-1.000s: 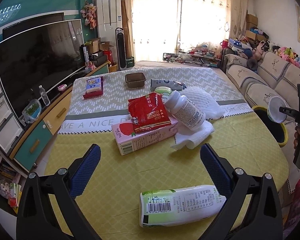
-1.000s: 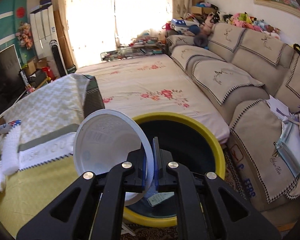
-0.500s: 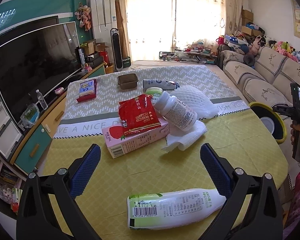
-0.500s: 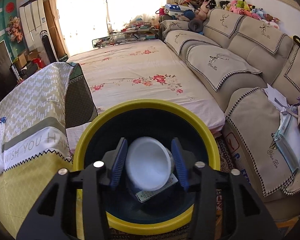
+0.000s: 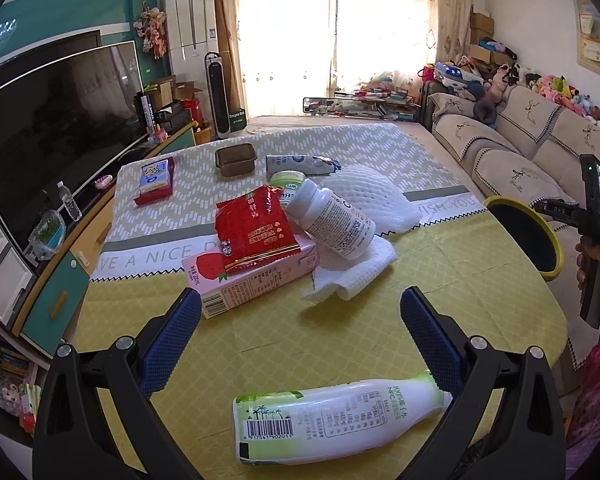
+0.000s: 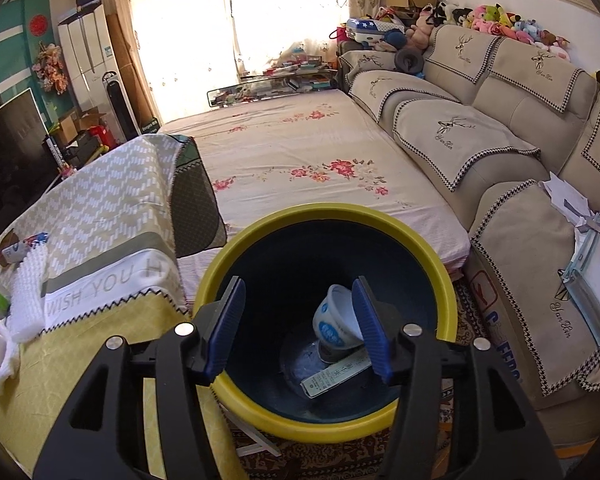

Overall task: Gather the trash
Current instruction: 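Grasp the white vitamin bottle with the left tool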

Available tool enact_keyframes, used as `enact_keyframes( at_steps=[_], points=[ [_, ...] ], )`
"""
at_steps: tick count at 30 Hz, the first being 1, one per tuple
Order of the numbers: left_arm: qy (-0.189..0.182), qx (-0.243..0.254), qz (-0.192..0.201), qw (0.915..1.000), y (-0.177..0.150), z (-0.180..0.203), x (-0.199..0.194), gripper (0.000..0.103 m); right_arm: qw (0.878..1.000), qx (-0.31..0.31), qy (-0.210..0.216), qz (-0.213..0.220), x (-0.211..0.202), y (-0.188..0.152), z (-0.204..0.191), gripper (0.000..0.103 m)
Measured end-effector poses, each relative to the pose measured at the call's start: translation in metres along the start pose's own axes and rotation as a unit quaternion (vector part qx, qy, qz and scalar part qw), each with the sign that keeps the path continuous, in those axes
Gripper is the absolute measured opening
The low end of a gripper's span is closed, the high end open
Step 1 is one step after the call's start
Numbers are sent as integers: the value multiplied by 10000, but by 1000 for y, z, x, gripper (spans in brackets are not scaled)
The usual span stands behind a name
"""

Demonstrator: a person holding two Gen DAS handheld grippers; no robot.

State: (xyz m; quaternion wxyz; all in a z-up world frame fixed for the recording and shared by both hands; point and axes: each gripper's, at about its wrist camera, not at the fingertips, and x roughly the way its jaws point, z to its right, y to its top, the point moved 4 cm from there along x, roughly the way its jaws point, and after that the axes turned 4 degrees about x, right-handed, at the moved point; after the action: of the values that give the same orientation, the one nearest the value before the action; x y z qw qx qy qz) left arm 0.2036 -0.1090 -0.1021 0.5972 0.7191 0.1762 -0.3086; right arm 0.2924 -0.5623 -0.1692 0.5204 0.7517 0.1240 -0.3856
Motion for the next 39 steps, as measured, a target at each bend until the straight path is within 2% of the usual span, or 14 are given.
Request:
enact_keyframes(
  at_steps=[10, 11, 13, 14, 18, 20, 23, 25, 30, 39],
  points=[
    [-563, 569, -518, 9954, 19, 28, 32, 97, 9997, 43, 219, -12, -13, -10, -2, 58],
    [-639, 670, -587, 9940, 20, 34, 36, 96, 9997, 54, 233, -14, -13, -12, -3, 58],
    [-750, 904, -766, 9901, 22, 45, 48, 82, 9996, 59, 264, -27, -12, -13, -4, 58],
    [-759, 998, -863, 9884, 23, 50, 54, 79, 9996, 51, 280, -34, -12, -13, -5, 58],
    [-769, 1115, -1071, 9850, 30, 54, 74, 76, 9993, 27, 356, -74, -10, -15, -7, 58],
    [-819, 959, -1086, 9861, 40, 49, 81, 76, 9992, 20, 375, -95, -8, -16, -8, 58],
    [-672, 865, -969, 9892, 56, 38, 87, 79, 9991, 29, 402, -124, -5, -17, -9, 58],
    [-392, 1131, -809, 9895, 64, 38, 90, 90, 9990, 28, 416, -142, -3, -17, -9, 58],
    [-244, 1733, -850, 9809, 72, 47, 108, 90, 9988, 43, 442, -198, 2, -18, -10, 58],
    [66, 2291, -1090, 9673, 68, 51, 140, 90, 9985, 79, 470, -281, 9, -20, -6, 58]
  ],
)
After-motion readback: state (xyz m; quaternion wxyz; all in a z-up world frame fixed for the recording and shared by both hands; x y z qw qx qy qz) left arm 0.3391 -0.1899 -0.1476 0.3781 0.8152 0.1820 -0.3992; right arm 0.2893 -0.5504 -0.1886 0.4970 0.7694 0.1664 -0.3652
